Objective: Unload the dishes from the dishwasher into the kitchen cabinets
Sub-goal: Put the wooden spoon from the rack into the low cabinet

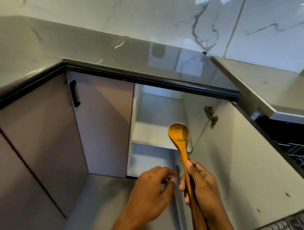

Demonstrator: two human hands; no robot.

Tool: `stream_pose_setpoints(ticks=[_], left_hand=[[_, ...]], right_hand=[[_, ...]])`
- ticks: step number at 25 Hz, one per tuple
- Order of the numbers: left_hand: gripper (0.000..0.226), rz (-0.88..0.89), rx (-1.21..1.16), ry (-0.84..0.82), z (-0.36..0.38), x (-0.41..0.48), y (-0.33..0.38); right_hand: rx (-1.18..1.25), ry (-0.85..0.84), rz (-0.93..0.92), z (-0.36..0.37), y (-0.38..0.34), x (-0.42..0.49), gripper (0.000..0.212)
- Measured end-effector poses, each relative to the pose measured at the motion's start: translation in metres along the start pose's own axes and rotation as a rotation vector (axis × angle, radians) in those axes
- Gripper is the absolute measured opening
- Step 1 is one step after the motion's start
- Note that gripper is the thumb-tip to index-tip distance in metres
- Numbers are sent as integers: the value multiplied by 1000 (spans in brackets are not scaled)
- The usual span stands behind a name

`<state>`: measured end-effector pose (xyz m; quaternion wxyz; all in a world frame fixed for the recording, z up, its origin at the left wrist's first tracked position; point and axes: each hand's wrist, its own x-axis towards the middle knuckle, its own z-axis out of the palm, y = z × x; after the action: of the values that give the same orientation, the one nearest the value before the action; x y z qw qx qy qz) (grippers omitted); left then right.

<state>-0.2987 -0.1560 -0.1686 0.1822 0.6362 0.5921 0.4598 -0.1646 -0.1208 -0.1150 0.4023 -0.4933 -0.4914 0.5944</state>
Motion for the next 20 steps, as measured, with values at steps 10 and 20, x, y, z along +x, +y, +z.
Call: stream_pose_setpoints(ticks=[10,20], left_hand=[[19,-257,-32,137,-18,43,-57],[18,-455,33,167,-6,88,-107]], right_hand=[[-8,4,157,37,44,89,33],[-15,-49,260,47,86,210,18]])
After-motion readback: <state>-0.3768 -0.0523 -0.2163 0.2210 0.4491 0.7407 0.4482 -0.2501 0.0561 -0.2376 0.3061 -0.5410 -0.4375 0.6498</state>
